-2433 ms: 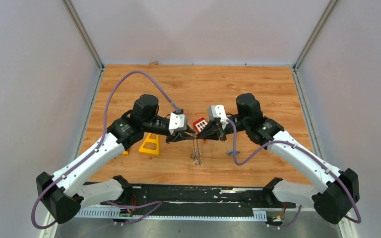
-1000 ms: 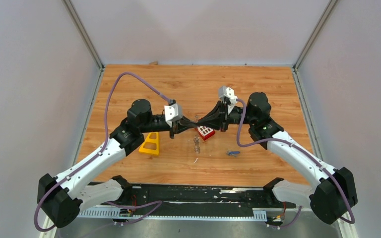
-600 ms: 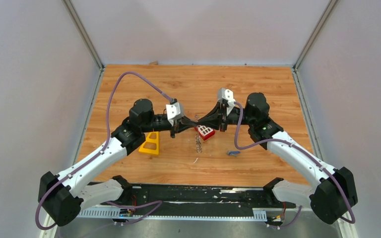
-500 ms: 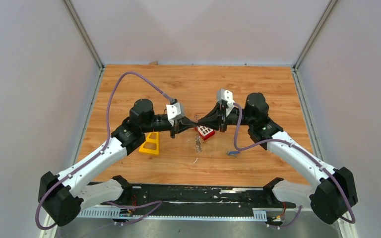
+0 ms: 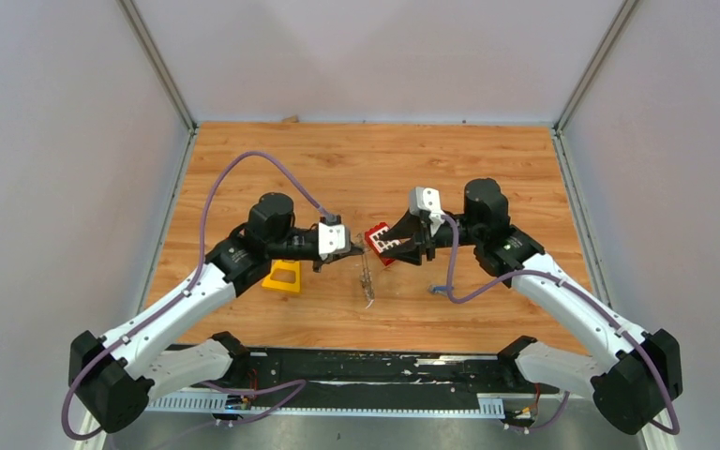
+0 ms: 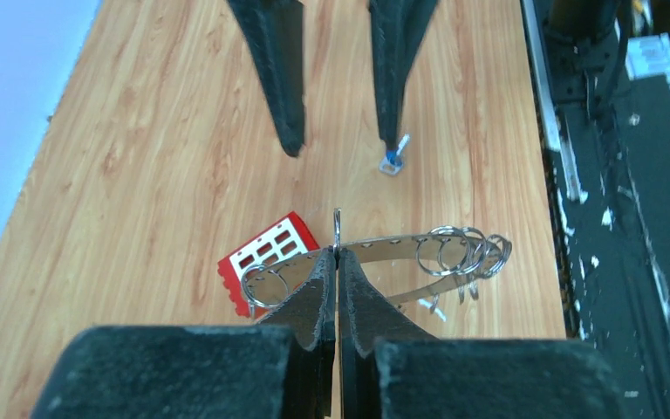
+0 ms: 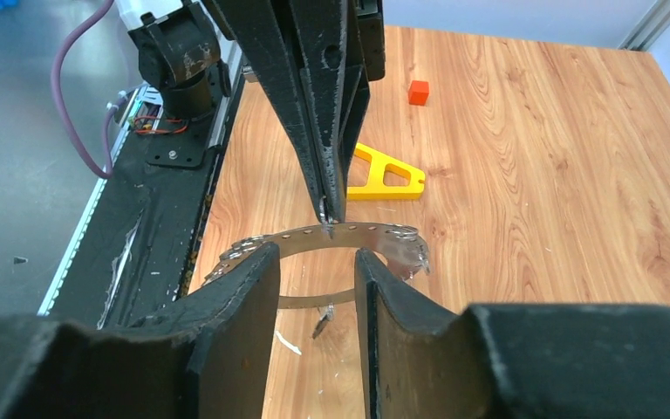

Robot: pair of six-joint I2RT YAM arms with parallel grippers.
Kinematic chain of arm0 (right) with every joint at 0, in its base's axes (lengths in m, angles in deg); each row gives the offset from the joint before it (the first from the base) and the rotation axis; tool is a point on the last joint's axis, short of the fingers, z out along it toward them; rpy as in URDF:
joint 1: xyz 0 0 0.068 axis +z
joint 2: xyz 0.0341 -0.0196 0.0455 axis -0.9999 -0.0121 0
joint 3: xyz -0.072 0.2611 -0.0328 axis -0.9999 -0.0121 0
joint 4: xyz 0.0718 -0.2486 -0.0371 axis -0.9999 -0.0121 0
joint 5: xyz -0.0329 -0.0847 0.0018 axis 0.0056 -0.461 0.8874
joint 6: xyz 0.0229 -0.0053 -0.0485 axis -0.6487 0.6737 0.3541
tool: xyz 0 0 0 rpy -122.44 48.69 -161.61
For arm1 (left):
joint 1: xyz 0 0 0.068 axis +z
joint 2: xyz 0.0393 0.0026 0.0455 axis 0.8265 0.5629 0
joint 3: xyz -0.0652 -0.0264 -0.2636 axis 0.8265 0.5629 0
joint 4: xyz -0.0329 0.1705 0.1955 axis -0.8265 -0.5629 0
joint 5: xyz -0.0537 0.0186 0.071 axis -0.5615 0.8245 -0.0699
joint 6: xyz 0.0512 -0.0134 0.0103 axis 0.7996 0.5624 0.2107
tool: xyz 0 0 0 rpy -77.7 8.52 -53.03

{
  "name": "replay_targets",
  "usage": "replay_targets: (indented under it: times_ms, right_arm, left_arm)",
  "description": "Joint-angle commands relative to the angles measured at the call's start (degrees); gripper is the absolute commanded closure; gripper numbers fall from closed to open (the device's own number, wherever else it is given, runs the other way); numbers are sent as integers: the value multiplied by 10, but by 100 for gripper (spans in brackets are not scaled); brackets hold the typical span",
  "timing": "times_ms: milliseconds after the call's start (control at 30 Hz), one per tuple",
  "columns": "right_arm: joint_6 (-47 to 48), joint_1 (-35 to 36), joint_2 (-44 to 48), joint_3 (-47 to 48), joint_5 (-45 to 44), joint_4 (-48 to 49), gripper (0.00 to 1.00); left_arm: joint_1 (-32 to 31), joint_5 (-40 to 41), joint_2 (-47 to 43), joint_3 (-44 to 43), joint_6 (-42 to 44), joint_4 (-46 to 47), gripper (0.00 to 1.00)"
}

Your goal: Put the keys on the keyring

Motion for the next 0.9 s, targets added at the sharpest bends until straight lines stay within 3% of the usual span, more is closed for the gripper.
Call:
replay_targets:
  times_ms: [0,200,433,867]
  right_arm:
    - [63,2,17,32,21,-49,62]
    - [81,-4,19,38,14,-68,62]
    - [90,-6,10,37,21,-74,63]
    - [120,-6,-18,40,61,-107,64]
  left_arm:
    - [-22,20,-31,-23,162,-75,100]
    - [-44,47,-66,-11,287,-111,100]
    - [-49,17,-114,19,469,-165,100]
    - [-49,-22,-164,96,513,-126,100]
